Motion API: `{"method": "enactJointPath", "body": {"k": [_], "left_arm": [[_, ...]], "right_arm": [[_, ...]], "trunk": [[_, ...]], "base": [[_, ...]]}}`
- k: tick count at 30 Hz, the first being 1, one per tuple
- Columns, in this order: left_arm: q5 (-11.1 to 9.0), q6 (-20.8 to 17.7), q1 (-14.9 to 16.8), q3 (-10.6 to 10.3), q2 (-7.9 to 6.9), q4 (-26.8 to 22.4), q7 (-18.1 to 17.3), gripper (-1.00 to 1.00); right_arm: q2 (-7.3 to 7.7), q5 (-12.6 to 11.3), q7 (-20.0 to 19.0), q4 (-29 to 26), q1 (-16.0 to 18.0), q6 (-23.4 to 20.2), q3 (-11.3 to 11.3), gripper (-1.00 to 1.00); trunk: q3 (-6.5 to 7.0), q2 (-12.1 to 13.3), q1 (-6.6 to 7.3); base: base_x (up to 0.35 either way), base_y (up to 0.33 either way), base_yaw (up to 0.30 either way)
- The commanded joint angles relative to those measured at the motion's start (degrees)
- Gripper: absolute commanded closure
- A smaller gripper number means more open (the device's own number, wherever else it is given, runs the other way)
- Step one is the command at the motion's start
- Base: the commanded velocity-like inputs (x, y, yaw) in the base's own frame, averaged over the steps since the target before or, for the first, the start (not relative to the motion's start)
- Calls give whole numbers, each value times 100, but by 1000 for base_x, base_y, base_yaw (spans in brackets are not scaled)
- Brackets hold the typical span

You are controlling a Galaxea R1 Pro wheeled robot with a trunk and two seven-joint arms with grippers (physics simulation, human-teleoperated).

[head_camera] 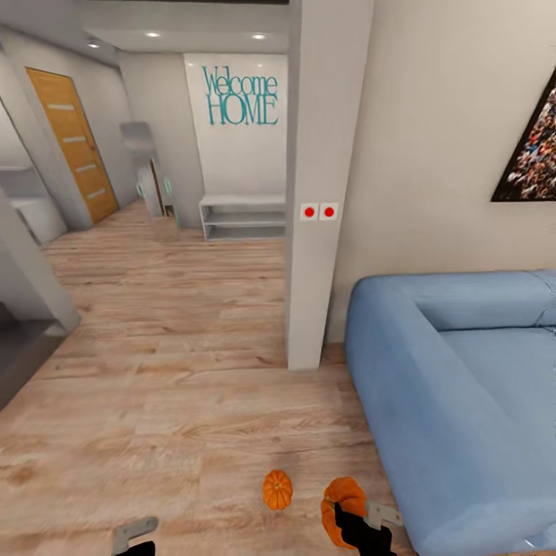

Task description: Place each of the two pumpkins and all three candles from the living room inside a cabinet in the living room (use any cabinet), then make sure every cabinet is closed, and position the cauldron so it is next to a table in the living room.

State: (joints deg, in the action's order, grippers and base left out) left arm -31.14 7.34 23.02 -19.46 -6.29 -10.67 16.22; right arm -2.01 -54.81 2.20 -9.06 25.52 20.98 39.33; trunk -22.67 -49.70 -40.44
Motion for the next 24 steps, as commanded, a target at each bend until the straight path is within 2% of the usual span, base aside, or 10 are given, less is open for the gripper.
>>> {"method": "enactJointPath", "body": {"k": [1, 24], "left_arm": [[-50, 13, 1, -49, -3, -5, 23, -100], [-50, 13, 1, -49, -3, -5, 24, -100]], "right_arm": [[-1, -33, 34, 1, 6, 20, 47, 100], [-1, -65, 34, 1, 6, 20, 42, 100]], "trunk": [[-12, -4, -3], [-150, -4, -3]], "base": [[241, 217, -213], [228, 159, -221]]}}
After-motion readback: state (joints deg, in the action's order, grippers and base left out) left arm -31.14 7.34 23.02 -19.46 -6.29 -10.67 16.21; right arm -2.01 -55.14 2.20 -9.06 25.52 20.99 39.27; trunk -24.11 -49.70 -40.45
